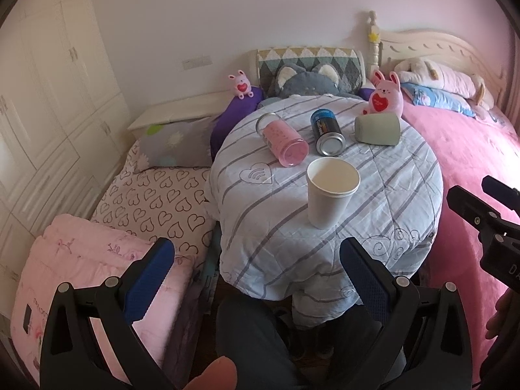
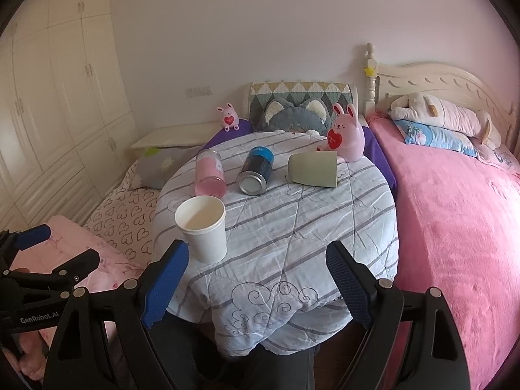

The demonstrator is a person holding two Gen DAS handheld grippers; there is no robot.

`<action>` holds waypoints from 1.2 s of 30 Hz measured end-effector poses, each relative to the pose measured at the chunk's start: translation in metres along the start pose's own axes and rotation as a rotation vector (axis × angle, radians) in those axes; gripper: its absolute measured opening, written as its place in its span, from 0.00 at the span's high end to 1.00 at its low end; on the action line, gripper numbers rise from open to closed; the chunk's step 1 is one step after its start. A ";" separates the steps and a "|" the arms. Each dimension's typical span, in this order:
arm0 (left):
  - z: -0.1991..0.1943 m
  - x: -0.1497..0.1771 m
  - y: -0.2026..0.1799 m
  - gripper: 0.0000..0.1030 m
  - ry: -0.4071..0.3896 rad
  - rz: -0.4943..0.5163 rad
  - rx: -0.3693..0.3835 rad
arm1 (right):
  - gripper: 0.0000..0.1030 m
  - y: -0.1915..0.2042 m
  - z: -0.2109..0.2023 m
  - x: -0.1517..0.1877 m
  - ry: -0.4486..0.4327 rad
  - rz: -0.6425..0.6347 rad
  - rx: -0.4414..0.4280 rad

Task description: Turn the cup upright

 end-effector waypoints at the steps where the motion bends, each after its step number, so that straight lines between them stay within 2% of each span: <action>1: 0.000 0.000 0.000 0.00 -0.001 -0.001 -0.002 | 0.15 0.000 0.000 0.000 0.001 0.000 0.000; 36: -0.002 -0.006 0.003 0.00 -0.026 -0.011 -0.006 | 0.15 0.001 0.010 0.006 0.031 0.003 -0.004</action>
Point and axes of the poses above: each gripper's, at about its wrist camera, not at the fingertips, and z roughly the way its jaws point, y to its left, x to its underside, the point moved 5 cm from there along z, roughly the way its jaws point, and after that the axes turned 10 degrees about x, right-handed, at the moved point
